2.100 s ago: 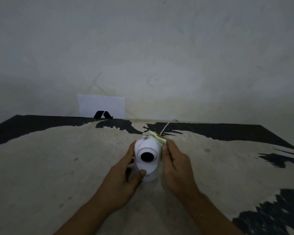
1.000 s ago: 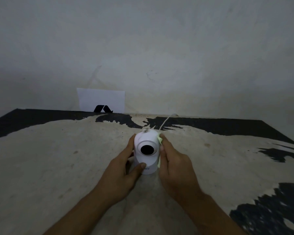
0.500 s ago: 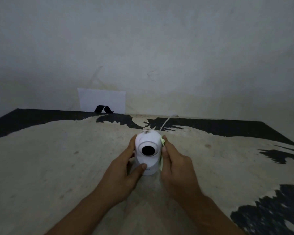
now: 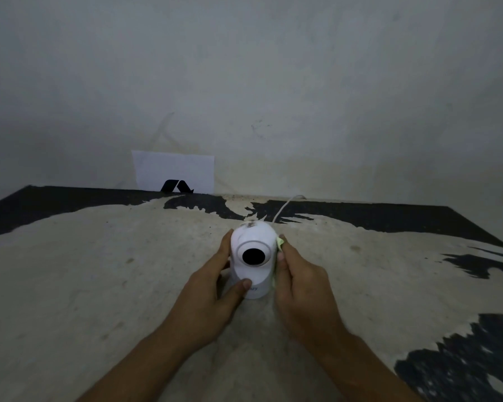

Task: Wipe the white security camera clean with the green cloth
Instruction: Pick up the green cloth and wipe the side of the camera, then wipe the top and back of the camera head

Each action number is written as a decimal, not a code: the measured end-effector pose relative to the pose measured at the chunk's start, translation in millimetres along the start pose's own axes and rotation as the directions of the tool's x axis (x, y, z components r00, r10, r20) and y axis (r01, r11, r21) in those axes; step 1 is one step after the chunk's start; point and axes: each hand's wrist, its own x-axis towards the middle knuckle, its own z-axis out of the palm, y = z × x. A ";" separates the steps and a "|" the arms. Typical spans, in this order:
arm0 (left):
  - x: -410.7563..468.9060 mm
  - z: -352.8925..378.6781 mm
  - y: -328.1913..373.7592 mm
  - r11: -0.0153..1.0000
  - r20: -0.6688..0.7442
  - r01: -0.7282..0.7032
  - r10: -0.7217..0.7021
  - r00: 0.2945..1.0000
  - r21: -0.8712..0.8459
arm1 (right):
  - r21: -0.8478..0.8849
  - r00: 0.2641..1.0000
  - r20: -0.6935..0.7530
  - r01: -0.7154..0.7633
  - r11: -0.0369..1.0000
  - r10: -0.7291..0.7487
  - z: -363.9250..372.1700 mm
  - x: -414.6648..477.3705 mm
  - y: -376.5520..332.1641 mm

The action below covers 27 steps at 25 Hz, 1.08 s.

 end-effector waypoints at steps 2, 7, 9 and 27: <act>1.3 0.4 -2.1 1.000 -0.003 0.020 -0.020 1.000 0.007 | -0.037 0.994 -0.025 0.103 0.994 -0.104 4.9 0.4 -2.9; 1.8 1.7 -6.7 0.997 -0.007 0.046 -0.046 0.999 -0.062 | -0.236 0.899 0.152 0.437 0.868 -0.411 2.5 0.1 -15.0; 1.5 0.9 -7.0 0.996 -0.004 0.037 -0.038 0.999 -0.082 | -0.244 0.882 0.194 0.466 0.850 -0.428 1.2 0.0 -12.1; 1.7 -0.8 -9.3 0.994 -0.005 0.071 -0.072 0.997 -0.084 | -0.398 0.906 0.198 0.424 0.814 -0.375 -1.8 -0.1 -25.6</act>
